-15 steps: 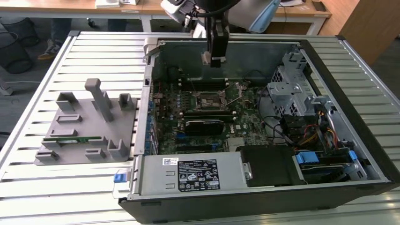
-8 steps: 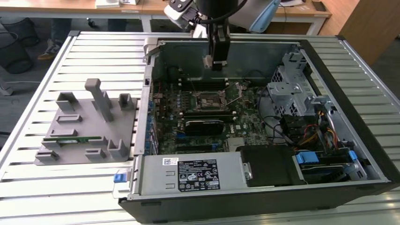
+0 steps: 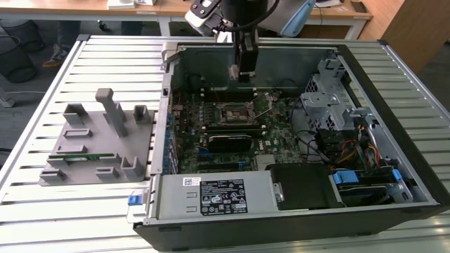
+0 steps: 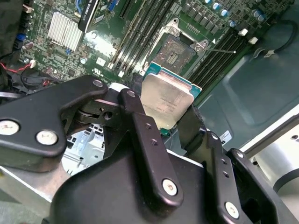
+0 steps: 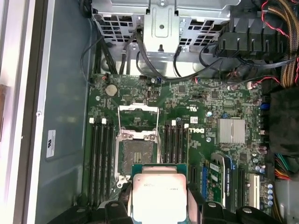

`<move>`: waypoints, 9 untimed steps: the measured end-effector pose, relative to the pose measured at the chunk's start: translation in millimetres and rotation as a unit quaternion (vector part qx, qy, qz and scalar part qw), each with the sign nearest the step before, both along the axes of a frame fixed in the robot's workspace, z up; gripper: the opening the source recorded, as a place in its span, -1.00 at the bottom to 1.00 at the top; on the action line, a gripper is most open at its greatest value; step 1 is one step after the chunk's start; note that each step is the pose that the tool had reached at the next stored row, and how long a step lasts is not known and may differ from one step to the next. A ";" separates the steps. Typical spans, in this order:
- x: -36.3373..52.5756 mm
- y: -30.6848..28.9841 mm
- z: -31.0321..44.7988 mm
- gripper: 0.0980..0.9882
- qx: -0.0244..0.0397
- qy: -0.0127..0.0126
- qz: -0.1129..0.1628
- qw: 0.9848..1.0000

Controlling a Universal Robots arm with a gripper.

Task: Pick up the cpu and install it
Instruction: 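Place the cpu into insertion slot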

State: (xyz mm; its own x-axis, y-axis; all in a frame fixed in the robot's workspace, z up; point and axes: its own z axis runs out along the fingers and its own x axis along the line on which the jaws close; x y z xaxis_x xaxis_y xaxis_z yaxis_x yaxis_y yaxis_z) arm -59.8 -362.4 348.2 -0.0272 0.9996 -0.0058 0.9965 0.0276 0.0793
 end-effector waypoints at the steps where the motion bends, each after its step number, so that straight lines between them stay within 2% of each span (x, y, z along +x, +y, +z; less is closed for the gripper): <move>1: 0.0 0.0 -0.4 0.00 0.000 0.000 0.000 1.000; 9: 0.1 0.0 -4.4 0.00 0.000 0.000 0.000 1.000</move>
